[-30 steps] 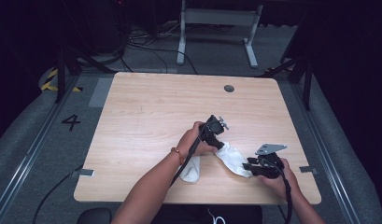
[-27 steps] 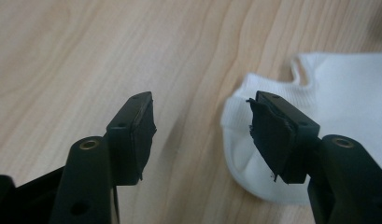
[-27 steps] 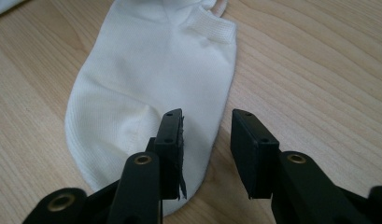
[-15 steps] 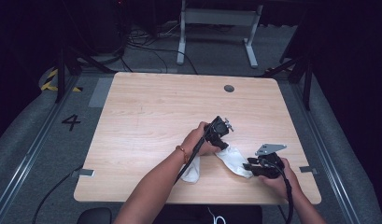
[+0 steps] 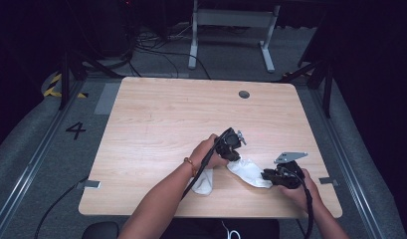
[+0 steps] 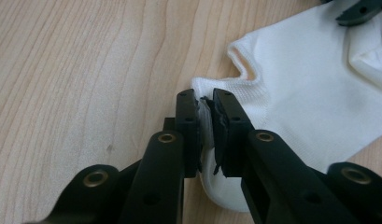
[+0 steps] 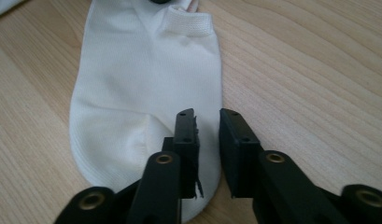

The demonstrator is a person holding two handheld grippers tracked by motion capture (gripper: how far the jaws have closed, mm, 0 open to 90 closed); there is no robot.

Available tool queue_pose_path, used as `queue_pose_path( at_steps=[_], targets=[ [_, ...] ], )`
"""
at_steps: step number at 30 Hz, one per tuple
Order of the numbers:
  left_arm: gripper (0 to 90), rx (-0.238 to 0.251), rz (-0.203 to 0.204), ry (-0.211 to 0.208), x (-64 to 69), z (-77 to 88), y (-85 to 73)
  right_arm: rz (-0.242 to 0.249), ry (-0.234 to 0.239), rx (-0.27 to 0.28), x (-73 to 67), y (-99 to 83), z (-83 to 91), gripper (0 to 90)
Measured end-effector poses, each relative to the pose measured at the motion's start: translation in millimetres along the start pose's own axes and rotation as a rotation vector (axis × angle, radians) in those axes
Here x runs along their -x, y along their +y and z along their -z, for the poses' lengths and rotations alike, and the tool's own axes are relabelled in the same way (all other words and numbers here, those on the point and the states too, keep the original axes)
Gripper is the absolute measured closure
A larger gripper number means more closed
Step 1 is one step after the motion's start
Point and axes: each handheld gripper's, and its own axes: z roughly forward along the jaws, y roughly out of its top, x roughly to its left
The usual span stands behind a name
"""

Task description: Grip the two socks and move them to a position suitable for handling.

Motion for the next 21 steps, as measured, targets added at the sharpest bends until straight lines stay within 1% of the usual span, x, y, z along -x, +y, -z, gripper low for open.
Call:
queue_pose_path(
  at_steps=[2,4,6,8,9,10,12,14,15,17,18,21],
  targets=[
    [85.9,0.003,0.003,0.004,0.3,0.1,-0.5,0.003,-0.009,0.006,-1.2,-0.2,-0.4,85.8],
    [86.8,0.017,0.009,0.025,-0.2,0.1,-1.2,-0.001,-0.013,0.007,-1.9,-0.3,-0.4,86.7],
    [87.1,0.026,0.013,0.035,-0.6,1.5,-1.9,-0.001,-0.023,0.01,-1.3,-0.3,-0.1,87.6],
    [87.2,0.048,0.015,0.047,-0.7,4.1,-2.0,0.0,-0.042,0.016,-0.4,-0.2,0.7,87.9],
    [87.2,0.06,0.012,0.052,-1.2,6.3,-1.9,-0.005,-0.043,0.021,0.1,0.2,1.7,87.9],
    [87.2,0.067,0.014,0.053,-1.2,7.3,-1.7,0.002,-0.051,0.036,0.9,0.8,2.7,88.0],
    [87.3,0.082,0.007,0.064,-1.2,9.8,-0.9,-0.001,-0.054,0.049,0.6,2.4,5.1,88.1],
    [87.3,0.098,0.005,0.067,-1.6,12.9,-0.5,0.005,-0.068,0.064,0.0,4.3,7.6,88.1],
    [87.2,0.105,0.004,0.072,-2.1,14.4,-0.3,0.016,-0.077,0.075,-0.1,5.1,8.8,88.1],
    [87.1,0.127,0.006,0.083,-2.2,17.5,-0.4,0.02,-0.09,0.094,-0.9,6.1,11.6,88.1],
    [87.1,0.136,-0.003,0.086,-2.6,19.5,-0.1,0.024,-0.095,0.102,-1.1,6.4,12.4,88.1],
    [86.9,0.169,0.002,0.096,-2.4,23.9,-0.6,0.031,-0.111,0.127,-2.0,8.0,16.4,88.2]
  ],
)
